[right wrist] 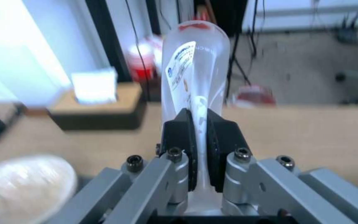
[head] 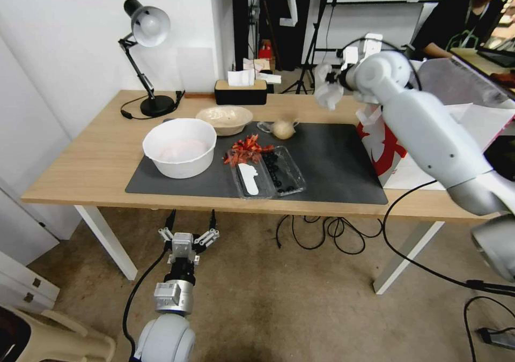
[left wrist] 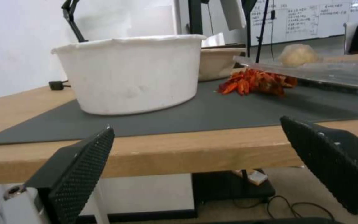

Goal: Pick up the trash from the table and place it into the takeout bag.

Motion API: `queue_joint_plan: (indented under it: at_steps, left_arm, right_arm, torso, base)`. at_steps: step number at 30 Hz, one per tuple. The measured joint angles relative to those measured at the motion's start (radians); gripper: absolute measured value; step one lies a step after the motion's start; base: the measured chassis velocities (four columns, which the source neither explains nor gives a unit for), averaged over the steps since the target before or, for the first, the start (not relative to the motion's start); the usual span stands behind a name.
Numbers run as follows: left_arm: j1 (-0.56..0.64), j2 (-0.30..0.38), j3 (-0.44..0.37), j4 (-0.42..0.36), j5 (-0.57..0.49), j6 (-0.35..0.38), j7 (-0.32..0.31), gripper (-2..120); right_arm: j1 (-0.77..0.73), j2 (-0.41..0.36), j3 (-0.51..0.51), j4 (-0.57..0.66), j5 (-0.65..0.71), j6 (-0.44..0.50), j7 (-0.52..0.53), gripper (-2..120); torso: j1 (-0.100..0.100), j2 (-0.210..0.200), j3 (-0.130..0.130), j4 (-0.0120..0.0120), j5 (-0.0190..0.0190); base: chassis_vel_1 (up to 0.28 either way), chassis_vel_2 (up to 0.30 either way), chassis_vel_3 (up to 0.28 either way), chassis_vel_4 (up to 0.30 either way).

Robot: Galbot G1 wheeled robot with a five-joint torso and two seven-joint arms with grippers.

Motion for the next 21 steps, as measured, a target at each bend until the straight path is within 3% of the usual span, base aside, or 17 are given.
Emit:
queue_joint_plan:
  at_steps: [9,13,15,16,20,21]
  left_arm:
    - [0.006,-0.004,0.005,-0.013,0.001,0.002,0.0,100]
    - [0.008,-0.005,0.004,-0.013,0.001,0.002,0.0,100]
    - [0.007,-0.004,0.004,-0.011,0.001,0.002,0.0,100]
    - [0.007,-0.004,0.004,-0.011,0.001,0.002,0.0,100]
    - [0.008,0.0,0.005,-0.01,0.001,0.001,0.0,100]
    - [0.008,0.0,0.005,-0.01,0.001,0.001,0.0,100]
  right_arm:
    - [0.139,-0.067,0.078,0.06,0.049,0.001,0.007,4]
    - [0.154,-0.164,0.11,0.124,0.105,0.001,0.021,4]
    - [0.118,-0.239,0.141,0.188,0.145,0.002,0.031,4]
    - [0.118,-0.239,0.141,0.188,0.145,0.002,0.031,4]
    - [-0.045,-0.37,0.235,0.271,0.153,0.002,0.021,4]
    - [-0.045,-0.37,0.235,0.271,0.153,0.002,0.021,4]
  torso:
    - [0.0,0.0,0.0,0.0003,-0.0004]
    - [0.0,0.0,0.0,-0.0001,0.0001]
    - [0.0,0.0,0.0,-0.0003,0.0]
    - [0.0,0.0,0.0,-0.0003,0.0]
    - [0.0,0.0,0.0,0.0,0.0005]
    - [0.0,0.0,0.0,0.0,0.0005]
  base:
    - [0.0,0.0,0.0,0.0]
    - [0.0,0.0,0.0,0.0]
    - [0.0,0.0,0.0,0.0]
    - [0.0,0.0,0.0,0.0]
    - [0.0,0.0,0.0,0.0]
    - [0.0,0.0,0.0,0.0]
